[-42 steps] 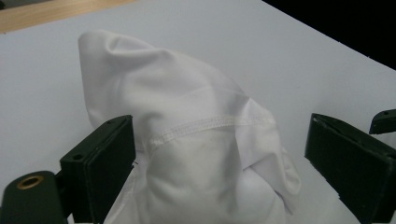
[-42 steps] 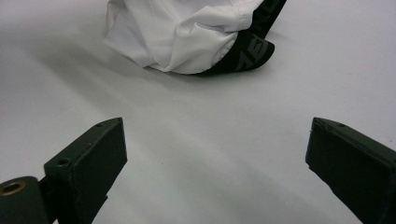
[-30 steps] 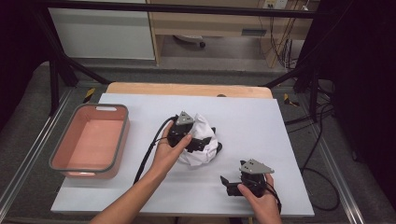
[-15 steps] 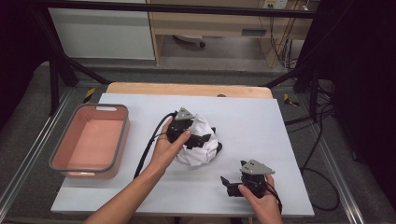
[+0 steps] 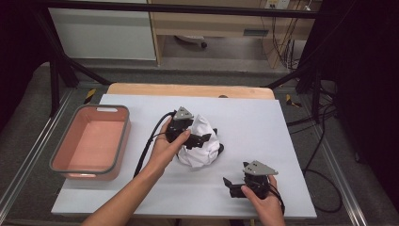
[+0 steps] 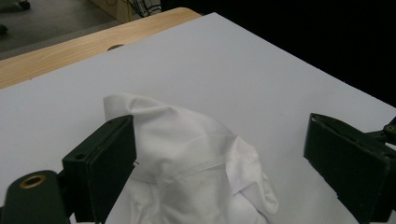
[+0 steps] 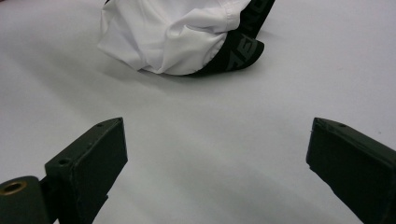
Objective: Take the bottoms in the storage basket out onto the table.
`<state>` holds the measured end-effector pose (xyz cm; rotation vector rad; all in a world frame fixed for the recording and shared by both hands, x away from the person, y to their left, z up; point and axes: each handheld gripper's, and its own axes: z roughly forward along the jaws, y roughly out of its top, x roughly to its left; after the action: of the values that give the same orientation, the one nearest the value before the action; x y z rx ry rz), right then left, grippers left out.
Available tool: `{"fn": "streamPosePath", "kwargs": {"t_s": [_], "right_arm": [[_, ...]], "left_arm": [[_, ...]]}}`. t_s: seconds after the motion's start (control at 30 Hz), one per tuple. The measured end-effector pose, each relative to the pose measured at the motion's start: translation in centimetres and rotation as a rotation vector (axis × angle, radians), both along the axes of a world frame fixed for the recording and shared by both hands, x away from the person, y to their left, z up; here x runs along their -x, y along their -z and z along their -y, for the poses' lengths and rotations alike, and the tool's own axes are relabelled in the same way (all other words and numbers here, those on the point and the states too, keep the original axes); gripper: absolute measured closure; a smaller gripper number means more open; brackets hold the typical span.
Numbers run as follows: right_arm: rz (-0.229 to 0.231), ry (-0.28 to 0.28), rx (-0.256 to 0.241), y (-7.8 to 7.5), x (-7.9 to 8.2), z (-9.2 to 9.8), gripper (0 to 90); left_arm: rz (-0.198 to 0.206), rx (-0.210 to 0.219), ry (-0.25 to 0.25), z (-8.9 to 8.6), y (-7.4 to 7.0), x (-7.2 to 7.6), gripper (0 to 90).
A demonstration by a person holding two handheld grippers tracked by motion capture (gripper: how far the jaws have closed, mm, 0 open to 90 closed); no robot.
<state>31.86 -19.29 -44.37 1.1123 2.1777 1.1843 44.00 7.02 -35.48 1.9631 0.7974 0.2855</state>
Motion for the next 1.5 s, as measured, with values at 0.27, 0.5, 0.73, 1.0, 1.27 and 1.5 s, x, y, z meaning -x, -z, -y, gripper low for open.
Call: {"fn": "streamPosePath", "kwargs": {"t_s": [0.27, 0.5, 0.73, 1.0, 1.27, 1.5], "right_arm": [[0.005, 0.004, 0.007, 0.0, 0.1, 0.0, 5.5], [0.006, -0.009, -0.018, -0.2, 0.1, -0.3, 5.1], [0.007, -0.013, -0.008, -0.1, 0.2, -0.4, 5.3], [0.000, 0.003, -0.008, -0.1, 0.1, -0.3, 5.2], [0.003, -0.005, -0.004, -0.1, 0.0, -0.4, 5.3], [0.005, -0.008, 0.008, -0.1, 0.0, -0.4, 5.5]], "left_arm": [[0.014, 0.008, -0.036, -1.2, -0.9, 0.0, 10.4], [0.046, 0.037, -0.066, -2.4, -2.5, 0.2, 10.3], [0.043, 0.040, -0.083, -3.3, -2.6, 0.0, 10.2], [0.076, 0.037, -0.114, -4.5, -3.3, 0.4, 10.2], [0.041, 0.045, -0.117, -6.0, -4.0, 0.5, 9.5], [0.034, 0.054, -0.110, -7.3, -5.7, 0.5, 6.5]]}}
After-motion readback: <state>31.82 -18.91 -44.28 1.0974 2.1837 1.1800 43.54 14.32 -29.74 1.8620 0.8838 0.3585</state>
